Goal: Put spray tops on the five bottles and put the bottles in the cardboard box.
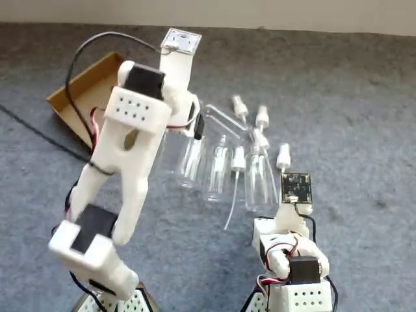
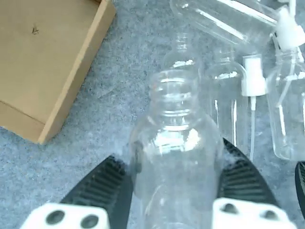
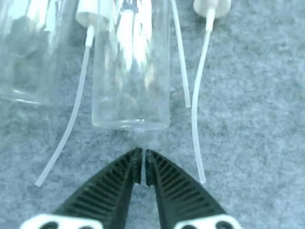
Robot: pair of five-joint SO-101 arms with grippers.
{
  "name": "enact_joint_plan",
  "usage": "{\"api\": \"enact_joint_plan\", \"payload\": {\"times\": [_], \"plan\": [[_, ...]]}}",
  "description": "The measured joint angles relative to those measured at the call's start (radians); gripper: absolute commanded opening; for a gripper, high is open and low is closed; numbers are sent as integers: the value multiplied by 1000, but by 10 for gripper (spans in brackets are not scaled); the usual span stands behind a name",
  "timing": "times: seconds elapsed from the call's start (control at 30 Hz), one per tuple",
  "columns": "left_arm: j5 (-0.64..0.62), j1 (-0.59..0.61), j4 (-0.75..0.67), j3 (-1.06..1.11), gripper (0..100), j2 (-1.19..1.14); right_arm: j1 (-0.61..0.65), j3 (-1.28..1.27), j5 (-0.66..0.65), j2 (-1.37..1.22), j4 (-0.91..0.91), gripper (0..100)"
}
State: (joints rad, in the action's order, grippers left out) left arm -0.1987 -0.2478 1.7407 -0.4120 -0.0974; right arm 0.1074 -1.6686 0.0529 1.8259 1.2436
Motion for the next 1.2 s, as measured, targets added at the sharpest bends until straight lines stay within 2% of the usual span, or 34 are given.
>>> {"api": "enact_joint_plan", "payload": {"times": [0.33,0.73,0.87,1.0,1.13,1.2], "plan": [[0,-9,6,244,101,413,0,0,0,0,0,19],[0,-14,2,638,102,902,0,0,0,0,0,19],[0,-11,-120,810,102,1077,5,0,0,0,0,19],[3,-9,-325,1046,102,1249,5,0,0,0,0,19],[126,-12,-539,1307,102,1412,5,0,0,0,0,22],[147,-14,-632,1428,102,1487,5,0,0,0,0,22]]}}
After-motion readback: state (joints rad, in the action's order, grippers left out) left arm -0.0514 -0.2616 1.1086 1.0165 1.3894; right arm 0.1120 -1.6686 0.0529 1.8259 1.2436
